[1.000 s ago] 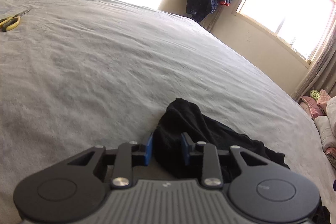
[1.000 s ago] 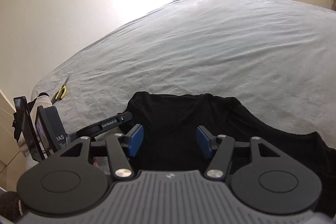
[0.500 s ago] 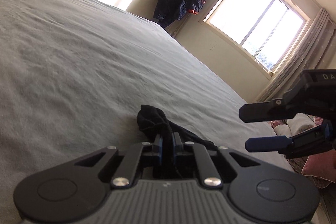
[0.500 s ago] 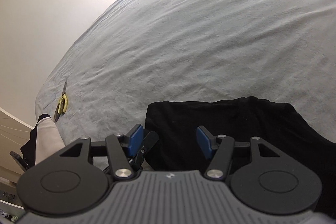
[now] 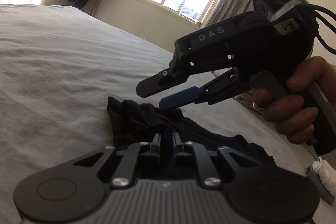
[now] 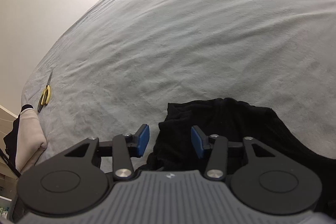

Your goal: Fold clothes

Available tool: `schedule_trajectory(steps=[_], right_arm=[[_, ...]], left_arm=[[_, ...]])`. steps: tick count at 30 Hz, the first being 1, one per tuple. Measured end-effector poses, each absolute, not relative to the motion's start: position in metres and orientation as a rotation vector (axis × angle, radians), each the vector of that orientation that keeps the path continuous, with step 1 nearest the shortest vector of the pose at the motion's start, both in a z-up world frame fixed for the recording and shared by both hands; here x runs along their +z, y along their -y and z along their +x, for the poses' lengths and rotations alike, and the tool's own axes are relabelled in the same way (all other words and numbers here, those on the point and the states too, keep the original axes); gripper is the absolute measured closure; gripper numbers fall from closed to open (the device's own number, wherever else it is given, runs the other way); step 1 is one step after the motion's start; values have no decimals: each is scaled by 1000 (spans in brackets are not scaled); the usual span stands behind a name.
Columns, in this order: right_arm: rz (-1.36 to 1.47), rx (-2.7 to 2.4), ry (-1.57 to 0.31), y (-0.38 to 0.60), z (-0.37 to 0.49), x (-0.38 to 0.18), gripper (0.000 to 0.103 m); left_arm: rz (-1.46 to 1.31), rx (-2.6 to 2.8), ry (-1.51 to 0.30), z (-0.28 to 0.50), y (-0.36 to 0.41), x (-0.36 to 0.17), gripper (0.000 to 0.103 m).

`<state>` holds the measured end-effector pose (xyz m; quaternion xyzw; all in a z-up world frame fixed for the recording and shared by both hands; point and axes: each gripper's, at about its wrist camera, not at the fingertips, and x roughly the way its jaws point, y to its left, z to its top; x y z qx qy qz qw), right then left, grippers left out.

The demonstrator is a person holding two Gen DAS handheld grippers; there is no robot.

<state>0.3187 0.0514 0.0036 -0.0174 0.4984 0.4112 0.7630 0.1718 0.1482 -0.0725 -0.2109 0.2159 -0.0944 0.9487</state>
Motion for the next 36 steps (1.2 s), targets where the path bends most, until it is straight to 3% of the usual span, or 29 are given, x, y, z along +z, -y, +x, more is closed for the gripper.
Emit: schedule_trajectory(steps=[5, 11, 12, 13, 14, 20, 21, 23, 27, 28, 29, 30, 36], right_arm=[[-78, 910, -1096, -57, 315, -4, 56], [-107, 875, -1081, -67, 312, -23, 57], [-104, 865, -1072, -64, 313, -26, 62], [-100, 855, -1064, -61, 314, -29, 81], [-59, 861, -1054, -53, 317, -28, 92], [206, 849, -949, 9, 333, -22, 97], [238, 830, -930, 19, 335, -23, 97], [304, 778, -929, 34, 341, -30, 85], [418, 736, -980, 52, 349, -42, 83], [447, 730, -990, 56, 350, -45, 76], [465, 729, -990, 58, 350, -46, 60], [483, 727, -986, 61, 350, -46, 54], [466, 734, -959, 70, 329, -40, 54]], left_arm=[[-430, -227, -462, 174, -148, -75, 79], [-427, -271, -481, 175, -145, -77, 79], [-432, -277, -482, 175, -145, -78, 79], [-437, -282, -482, 175, -146, -78, 79], [-443, -290, -480, 172, -146, -77, 79], [-459, -334, -458, 168, -145, -76, 78], [-461, -339, -457, 168, -145, -76, 77], [-464, -346, -455, 167, -145, -76, 74], [-477, -373, -452, 167, -147, -76, 74], [-484, -383, -450, 167, -148, -76, 74], [-497, -399, -447, 167, -150, -75, 74], [-517, -415, -440, 167, -153, -74, 74], [-621, -357, -410, 165, -174, -73, 75]])
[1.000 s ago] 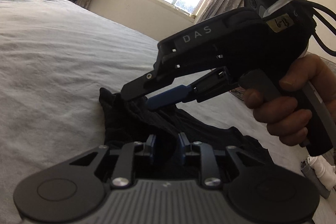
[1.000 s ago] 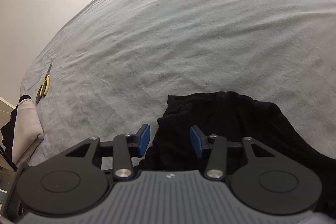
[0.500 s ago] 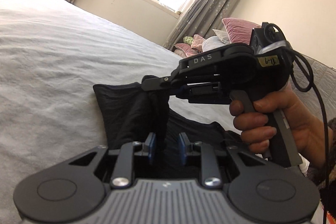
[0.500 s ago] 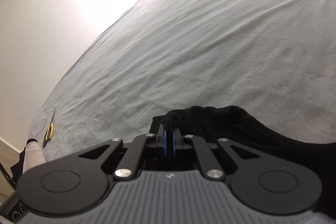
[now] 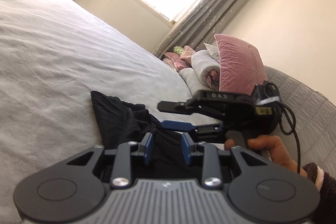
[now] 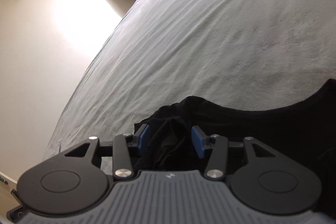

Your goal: Fold clothes

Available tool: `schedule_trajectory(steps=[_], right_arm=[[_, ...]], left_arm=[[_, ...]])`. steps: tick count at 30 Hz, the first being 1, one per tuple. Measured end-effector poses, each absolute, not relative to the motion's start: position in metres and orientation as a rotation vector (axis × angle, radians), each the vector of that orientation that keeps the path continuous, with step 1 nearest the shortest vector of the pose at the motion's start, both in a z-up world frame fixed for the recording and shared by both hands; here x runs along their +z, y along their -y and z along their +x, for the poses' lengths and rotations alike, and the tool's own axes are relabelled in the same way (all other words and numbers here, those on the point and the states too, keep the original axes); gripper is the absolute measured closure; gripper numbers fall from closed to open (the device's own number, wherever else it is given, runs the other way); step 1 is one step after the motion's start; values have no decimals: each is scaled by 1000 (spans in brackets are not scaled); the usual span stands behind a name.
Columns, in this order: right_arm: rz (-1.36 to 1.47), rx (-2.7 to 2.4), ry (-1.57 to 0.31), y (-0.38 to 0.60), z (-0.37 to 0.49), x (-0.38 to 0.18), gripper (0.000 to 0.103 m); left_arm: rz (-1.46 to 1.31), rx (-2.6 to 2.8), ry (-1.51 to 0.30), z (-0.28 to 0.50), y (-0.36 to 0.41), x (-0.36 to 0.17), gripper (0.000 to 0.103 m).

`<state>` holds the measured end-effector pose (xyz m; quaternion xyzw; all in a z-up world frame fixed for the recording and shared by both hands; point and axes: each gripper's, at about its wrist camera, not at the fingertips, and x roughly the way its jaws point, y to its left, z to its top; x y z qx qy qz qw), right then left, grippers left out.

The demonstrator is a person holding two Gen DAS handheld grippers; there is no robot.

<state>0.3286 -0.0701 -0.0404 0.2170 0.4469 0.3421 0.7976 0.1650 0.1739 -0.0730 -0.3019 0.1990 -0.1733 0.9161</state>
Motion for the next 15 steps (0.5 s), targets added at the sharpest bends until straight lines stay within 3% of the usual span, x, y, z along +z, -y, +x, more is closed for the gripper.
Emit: schedule_trajectory(steps=[2, 5, 12, 15], right_arm=[[458, 745, -952, 75, 317, -40, 61], [440, 765, -972, 80, 299, -43, 64], [388, 808, -1015, 61, 278, -61, 66], [387, 810, -998, 52, 279, -65, 92]], left_arm=[[-659, -314, -415, 164, -182, -75, 80], [-705, -268, -441, 166, -190, -80, 88], [-700, -231, -504, 172, -189, -88, 90], [-681, -211, -529, 174, -187, -90, 90]])
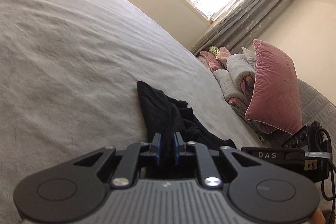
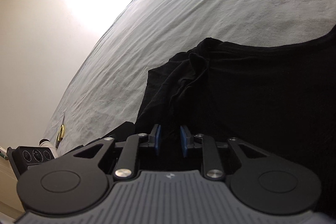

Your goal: Fold clothes

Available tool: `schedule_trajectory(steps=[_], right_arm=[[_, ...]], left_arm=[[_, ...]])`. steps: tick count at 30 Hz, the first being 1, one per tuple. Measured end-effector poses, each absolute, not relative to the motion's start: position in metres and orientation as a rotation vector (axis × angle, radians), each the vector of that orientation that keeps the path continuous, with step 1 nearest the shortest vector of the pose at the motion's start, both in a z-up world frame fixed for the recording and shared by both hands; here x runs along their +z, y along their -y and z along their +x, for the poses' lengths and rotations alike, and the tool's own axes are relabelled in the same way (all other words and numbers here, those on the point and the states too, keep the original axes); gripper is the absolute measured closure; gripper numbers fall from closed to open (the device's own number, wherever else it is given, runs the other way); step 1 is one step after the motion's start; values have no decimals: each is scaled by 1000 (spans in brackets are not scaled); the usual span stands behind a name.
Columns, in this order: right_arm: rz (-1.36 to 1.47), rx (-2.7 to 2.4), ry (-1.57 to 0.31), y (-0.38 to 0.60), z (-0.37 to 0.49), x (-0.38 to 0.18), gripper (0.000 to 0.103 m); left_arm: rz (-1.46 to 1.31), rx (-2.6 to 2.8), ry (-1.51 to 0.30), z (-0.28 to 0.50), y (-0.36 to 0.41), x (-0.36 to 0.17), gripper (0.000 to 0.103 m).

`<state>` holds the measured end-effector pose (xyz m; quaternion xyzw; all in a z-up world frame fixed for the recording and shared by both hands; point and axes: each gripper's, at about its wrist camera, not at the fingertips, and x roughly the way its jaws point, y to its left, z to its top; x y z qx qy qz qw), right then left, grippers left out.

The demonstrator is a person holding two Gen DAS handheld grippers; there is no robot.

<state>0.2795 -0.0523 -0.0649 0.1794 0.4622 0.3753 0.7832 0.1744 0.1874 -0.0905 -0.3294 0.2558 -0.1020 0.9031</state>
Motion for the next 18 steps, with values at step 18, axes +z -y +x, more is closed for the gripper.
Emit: schedule_trajectory(steps=[18], right_arm=[[268, 736, -947, 68, 272, -39, 66]], left_arm=[[-610, -180, -554, 171, -182, -88, 90]])
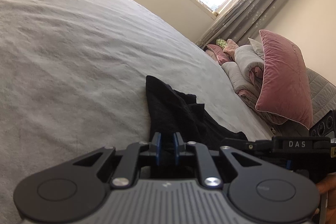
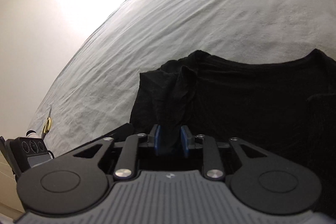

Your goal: Fold clothes

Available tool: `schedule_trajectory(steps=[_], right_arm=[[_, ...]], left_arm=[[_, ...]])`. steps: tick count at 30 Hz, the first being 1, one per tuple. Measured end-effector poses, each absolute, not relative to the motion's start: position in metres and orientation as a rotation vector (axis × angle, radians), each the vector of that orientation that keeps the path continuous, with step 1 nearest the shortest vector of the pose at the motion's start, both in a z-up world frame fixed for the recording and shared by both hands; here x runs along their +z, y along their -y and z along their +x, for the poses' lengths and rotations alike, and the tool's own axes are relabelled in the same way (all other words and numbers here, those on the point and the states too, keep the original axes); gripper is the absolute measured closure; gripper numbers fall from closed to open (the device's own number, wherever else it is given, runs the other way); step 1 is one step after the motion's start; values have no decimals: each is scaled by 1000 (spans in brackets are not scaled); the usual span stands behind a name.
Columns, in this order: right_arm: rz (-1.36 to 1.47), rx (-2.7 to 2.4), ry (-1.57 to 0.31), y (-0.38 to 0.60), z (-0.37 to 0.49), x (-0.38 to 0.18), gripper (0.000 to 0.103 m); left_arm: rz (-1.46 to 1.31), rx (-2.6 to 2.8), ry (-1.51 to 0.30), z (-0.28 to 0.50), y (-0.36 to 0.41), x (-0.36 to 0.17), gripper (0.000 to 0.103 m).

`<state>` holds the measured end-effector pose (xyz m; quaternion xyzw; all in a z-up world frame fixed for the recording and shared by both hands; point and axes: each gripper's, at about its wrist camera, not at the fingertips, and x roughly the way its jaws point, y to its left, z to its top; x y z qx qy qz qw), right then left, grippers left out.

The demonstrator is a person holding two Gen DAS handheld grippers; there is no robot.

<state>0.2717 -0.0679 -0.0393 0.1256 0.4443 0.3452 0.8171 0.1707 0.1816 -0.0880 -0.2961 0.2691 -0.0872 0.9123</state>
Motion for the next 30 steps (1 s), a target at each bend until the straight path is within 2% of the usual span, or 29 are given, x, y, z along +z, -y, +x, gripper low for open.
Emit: schedule_trajectory(steps=[1, 7, 9, 10, 11, 14, 18, 20, 21, 22, 23, 30], right_arm=[[254, 724, -919, 65, 277, -37, 63], [8, 657, -747, 24, 298, -35, 63], [-37, 656, -721, 17, 302, -40, 73], [-60, 647, -710, 14, 304, -41, 91], [-82, 637, -701, 12, 305, -43, 102], [-46, 569, -720, 19, 309, -42, 102], [-59, 499, -767, 22, 314, -48, 99], [-35, 489, -765, 28, 310, -44, 84], [-19, 483, -765, 33, 306, -40, 80], [7, 489, -775, 38, 300, -38, 70], [34, 497, -784, 43, 294, -35, 66], [222, 550, -940, 54, 249, -40, 66]], left_arm=[[-605, -179, -555, 171, -181, -87, 90], [-584, -174, -561, 170, -178, -88, 90], [-582, -173, -562, 170, -178, -88, 90], [-584, -173, -563, 170, -178, -88, 90], [-586, -173, -564, 170, -178, -88, 90], [-589, -173, -567, 170, -179, -88, 90], [-584, -172, -569, 170, -178, -89, 90], [-590, -173, -570, 170, -179, -89, 90], [-594, -174, -570, 170, -179, -90, 90], [-595, -174, -570, 170, -179, -90, 90], [-597, -174, -570, 170, -179, -90, 90], [-598, -167, -571, 169, -176, -88, 89]])
